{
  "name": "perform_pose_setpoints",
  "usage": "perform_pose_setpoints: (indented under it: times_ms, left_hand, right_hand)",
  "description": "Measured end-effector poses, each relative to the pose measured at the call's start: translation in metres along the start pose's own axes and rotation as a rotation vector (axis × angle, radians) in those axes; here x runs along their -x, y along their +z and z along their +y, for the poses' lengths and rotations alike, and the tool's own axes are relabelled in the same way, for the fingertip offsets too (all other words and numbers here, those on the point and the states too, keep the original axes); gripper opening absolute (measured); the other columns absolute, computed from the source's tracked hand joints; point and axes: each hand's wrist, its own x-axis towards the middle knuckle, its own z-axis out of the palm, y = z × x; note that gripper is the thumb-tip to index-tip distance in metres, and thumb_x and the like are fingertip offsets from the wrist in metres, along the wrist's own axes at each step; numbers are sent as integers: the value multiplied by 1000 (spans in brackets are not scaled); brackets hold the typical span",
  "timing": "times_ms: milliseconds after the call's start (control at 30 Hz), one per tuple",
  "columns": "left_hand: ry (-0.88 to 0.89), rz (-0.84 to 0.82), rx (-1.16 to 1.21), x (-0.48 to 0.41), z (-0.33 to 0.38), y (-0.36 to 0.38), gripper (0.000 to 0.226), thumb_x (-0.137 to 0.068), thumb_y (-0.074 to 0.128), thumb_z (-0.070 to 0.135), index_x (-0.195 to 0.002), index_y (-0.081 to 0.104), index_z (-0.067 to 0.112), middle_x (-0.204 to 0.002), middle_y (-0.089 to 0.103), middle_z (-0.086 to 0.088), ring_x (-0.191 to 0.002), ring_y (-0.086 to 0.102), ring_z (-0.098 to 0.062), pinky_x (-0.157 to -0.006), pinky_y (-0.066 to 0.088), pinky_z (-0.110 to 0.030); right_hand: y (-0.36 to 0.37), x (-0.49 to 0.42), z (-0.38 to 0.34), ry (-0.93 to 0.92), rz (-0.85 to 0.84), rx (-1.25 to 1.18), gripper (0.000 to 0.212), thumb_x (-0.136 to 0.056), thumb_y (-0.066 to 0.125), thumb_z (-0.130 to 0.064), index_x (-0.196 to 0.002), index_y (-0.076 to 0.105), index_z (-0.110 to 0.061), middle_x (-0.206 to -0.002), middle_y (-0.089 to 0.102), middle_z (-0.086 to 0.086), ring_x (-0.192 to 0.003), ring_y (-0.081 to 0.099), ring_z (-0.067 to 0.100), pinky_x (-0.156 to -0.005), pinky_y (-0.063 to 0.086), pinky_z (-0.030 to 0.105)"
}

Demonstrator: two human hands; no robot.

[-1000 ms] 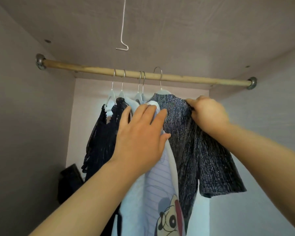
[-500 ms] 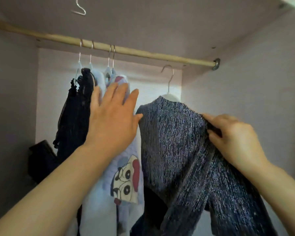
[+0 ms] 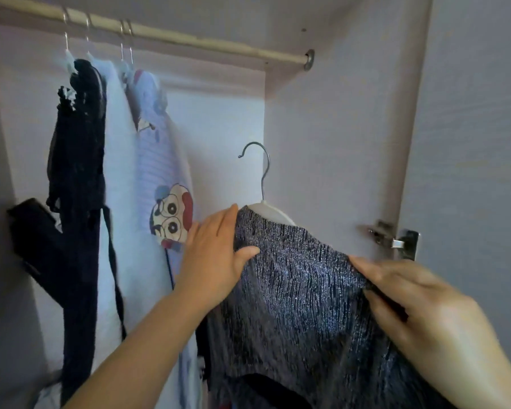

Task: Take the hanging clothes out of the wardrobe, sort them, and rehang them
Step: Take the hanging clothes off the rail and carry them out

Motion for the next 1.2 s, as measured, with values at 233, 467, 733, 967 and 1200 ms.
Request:
perform_pose_setpoints:
  times_ms: [233, 467, 733, 967, 1200]
  left_hand:
    - [33, -54, 455, 52, 52, -15, 67, -79, 25, 55, -138, 42, 27, -128, 54, -4, -122, 44, -23, -106, 27, -53]
    - [27, -163, 743, 139, 123, -46, 36, -88, 60, 16, -124, 57, 20, -100, 46, 5, -89, 47, -15, -70, 29, -22]
    - [232, -205, 917, 215, 253, -110, 40, -86, 62, 26, -124, 57, 33, -98, 50, 5, -82, 49, -16, -71, 34, -27]
    - [461, -238, 1018, 297, 355, -183, 47, -85, 61, 32, -131, 52, 32, -88, 51, 2, -74, 50, -19, -71, 40, -32]
    - [759, -237, 1223, 420, 449, -268, 57, -81, 56, 48, -132, 51, 21, -79, 48, 1, -74, 54, -24, -67, 49, -43]
  right_hand:
    - [-94, 69, -40, 93, -149, -16, 38, -79, 50, -34, -116, 58, -34, -97, 62, -19, -86, 57, -5, -74, 38, 0]
    - [-203, 148, -96, 210, -296, 127, 40, -82, 50, -38, -122, 52, -41, -110, 54, -27, -90, 57, -9, -75, 42, 5]
    - [-310, 210, -163, 303, -397, 806, 86, -63, 77, -49, -136, 42, -21, -104, 64, 1, -84, 64, 25, -78, 52, 38]
    - [-409, 275, -228, 461, -326, 1096, 100, -52, 86, -43, -134, 40, -13, -88, 61, 3, -70, 61, 22, -62, 53, 34]
    - [-550, 365, -336, 727, -340, 1209, 94, -55, 81, -51, -135, 43, -19, -80, 58, -6, -61, 59, 13, -50, 46, 23]
